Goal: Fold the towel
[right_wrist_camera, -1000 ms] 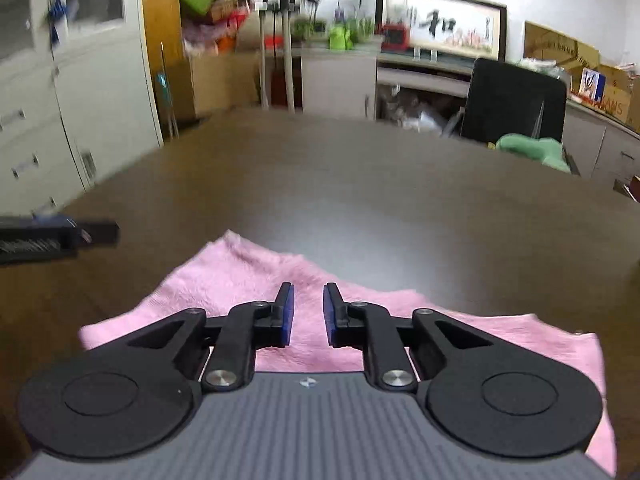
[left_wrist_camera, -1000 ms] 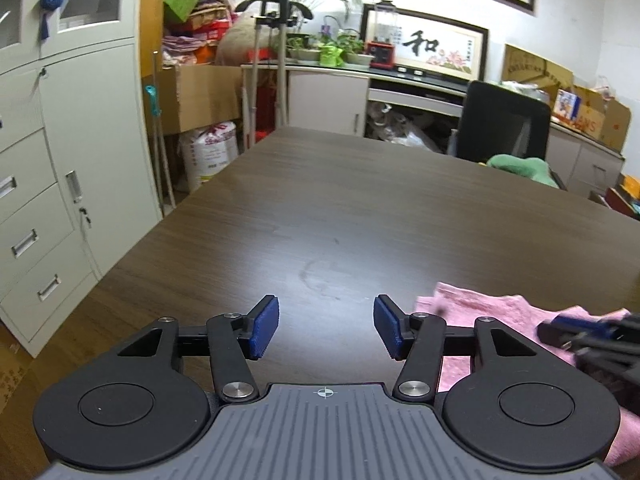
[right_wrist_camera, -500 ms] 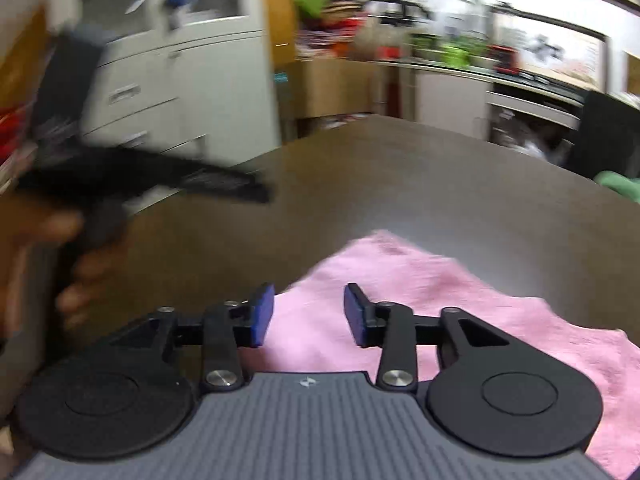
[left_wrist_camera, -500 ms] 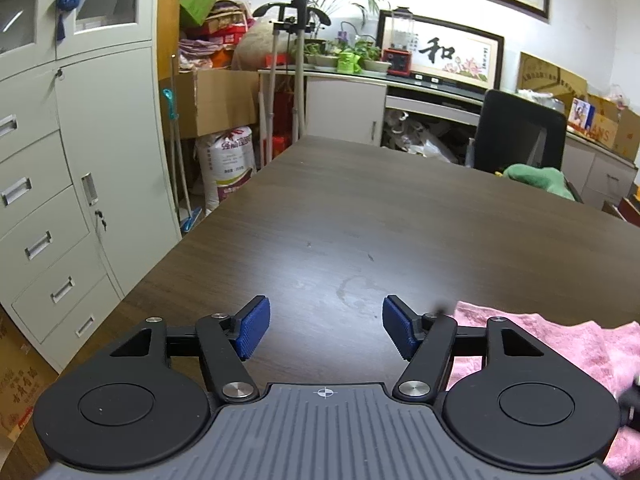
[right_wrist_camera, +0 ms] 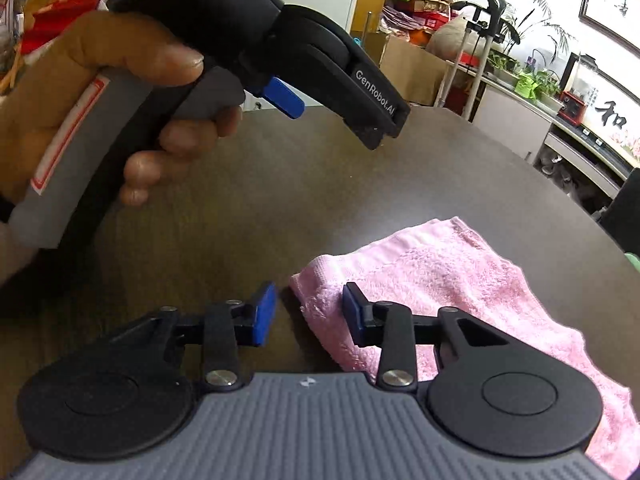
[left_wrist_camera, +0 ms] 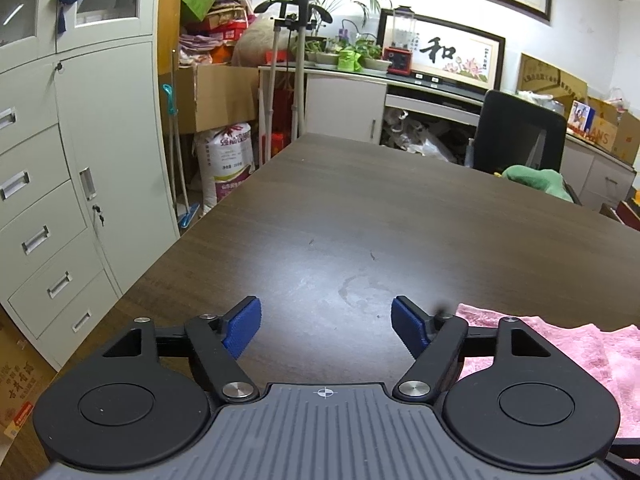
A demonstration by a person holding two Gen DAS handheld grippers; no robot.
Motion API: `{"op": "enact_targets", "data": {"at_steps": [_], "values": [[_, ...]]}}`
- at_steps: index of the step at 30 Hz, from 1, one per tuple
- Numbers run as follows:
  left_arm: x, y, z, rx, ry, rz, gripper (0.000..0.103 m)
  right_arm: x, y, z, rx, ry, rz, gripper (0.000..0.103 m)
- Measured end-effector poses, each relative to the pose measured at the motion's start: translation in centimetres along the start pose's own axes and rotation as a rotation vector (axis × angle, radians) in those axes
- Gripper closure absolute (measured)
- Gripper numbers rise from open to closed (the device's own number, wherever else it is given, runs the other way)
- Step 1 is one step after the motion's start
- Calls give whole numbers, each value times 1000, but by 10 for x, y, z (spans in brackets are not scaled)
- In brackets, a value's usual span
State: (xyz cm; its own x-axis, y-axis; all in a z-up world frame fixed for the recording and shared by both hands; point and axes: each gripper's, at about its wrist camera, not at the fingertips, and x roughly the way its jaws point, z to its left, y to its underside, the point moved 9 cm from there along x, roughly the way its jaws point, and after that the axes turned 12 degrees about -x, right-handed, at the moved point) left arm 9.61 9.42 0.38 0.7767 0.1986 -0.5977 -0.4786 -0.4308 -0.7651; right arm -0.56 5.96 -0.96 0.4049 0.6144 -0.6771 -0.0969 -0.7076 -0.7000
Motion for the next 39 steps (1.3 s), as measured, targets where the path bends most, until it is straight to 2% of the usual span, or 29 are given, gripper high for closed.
{"op": "enact_targets", "data": {"at_steps": [4,6,10,13,15,18,22,25,28,31,33,35,36,37,39], "values": [[1,-1,3,-4,2,4,28,-6,1,-7,81,-101,-45,63],[0,-1,2,-3,5,3,27,-8,-1,-14,126,-110,-68,63],[-1,-1,2,-2,8,-2,24,-4,-7,-13,93,-63,-65,65],[-1,-2,2,-3,6,-5,22,5,-11,-4,21,11,-20,77],[-2,-2,3,-7,8,-7,22,7,-11,-2,5,51,-8,90],[-3,-3,3,-10,12,-9,20,6,-13,-2,13,66,-21,95],[-4,-3,3,-13,12,-13,19,-6,-18,-8,44,48,-92,96],[-4,-4,4,-21,6,-17,18,-25,-20,-1,10,16,-160,96],[-3,-5,4,-22,-1,-19,18,-13,-13,9,-29,-13,-120,96],[-2,-4,4,-25,-7,-19,18,-14,-16,6,-15,5,-142,96],[-3,-5,5,-34,-9,-22,18,-24,-19,4,-11,9,-175,96],[-4,-6,6,-37,-8,-25,17,-42,-27,1,1,12,-280,96],[-4,-6,6,-38,-9,-27,17,-42,-28,1,1,-3,-292,96],[-3,-6,6,-37,-11,-27,16,-40,-27,2,-9,-28,-292,96],[-3,-5,6,-37,-14,-24,16,-27,-21,8,-48,-34,-238,96]]}}
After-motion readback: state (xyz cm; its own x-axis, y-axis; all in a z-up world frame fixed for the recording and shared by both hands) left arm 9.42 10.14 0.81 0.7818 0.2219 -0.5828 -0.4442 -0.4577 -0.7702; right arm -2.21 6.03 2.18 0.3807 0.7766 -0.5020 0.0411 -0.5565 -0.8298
